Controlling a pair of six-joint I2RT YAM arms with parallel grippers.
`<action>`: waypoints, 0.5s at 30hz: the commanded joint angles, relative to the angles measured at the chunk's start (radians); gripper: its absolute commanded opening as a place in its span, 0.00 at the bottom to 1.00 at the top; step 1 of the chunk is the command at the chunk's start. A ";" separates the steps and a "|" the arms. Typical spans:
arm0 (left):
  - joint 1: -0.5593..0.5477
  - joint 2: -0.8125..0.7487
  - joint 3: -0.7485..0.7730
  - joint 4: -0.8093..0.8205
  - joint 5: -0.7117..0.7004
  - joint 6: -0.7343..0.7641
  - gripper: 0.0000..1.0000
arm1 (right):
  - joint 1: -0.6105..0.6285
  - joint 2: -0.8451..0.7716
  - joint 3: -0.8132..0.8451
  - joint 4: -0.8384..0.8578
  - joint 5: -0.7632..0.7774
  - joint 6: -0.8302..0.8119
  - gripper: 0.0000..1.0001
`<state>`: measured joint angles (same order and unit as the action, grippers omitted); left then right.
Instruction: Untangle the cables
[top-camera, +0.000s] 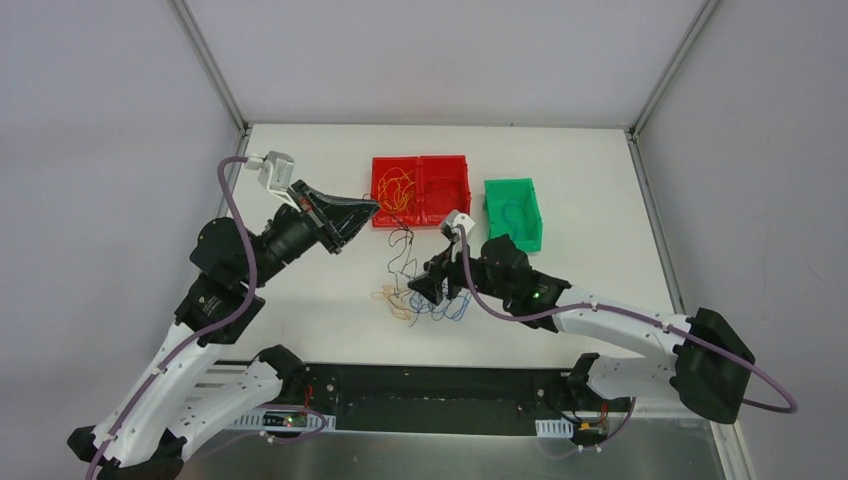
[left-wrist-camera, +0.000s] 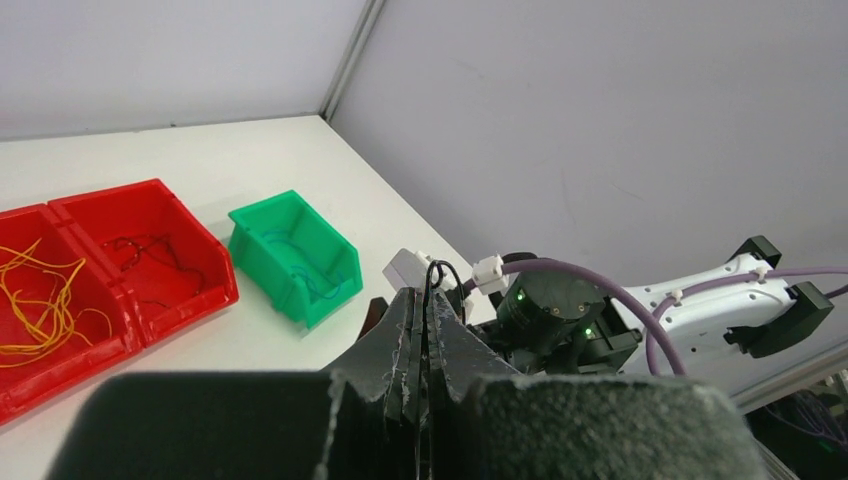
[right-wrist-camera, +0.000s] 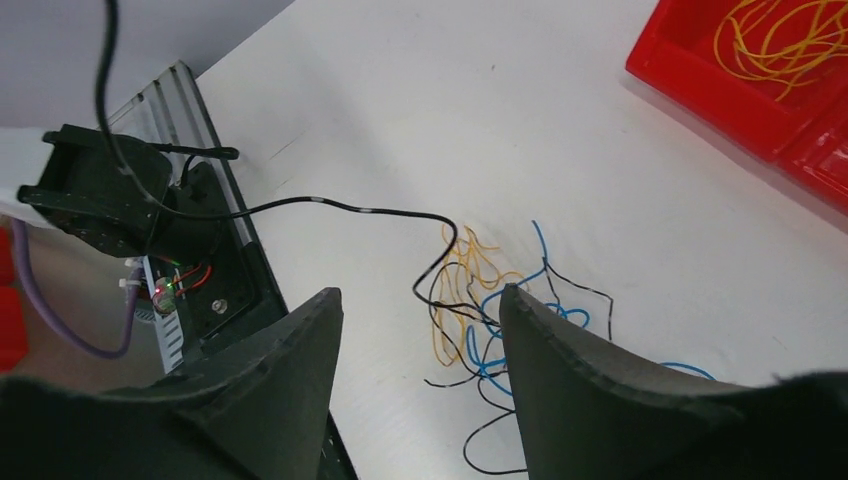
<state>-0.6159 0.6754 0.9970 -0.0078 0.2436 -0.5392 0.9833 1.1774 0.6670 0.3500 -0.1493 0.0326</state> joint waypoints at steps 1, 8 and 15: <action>-0.005 0.005 0.054 0.011 0.038 -0.033 0.00 | 0.034 0.020 0.009 0.083 -0.033 -0.063 0.56; -0.005 0.000 0.063 0.011 0.008 -0.034 0.00 | 0.038 0.072 0.025 0.099 -0.022 -0.040 0.29; -0.005 -0.040 0.012 -0.079 -0.192 -0.001 0.00 | 0.041 -0.019 0.036 0.104 -0.004 0.079 0.00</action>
<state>-0.6159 0.6716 1.0237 -0.0631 0.1932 -0.5613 1.0195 1.2675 0.6674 0.3931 -0.1600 0.0277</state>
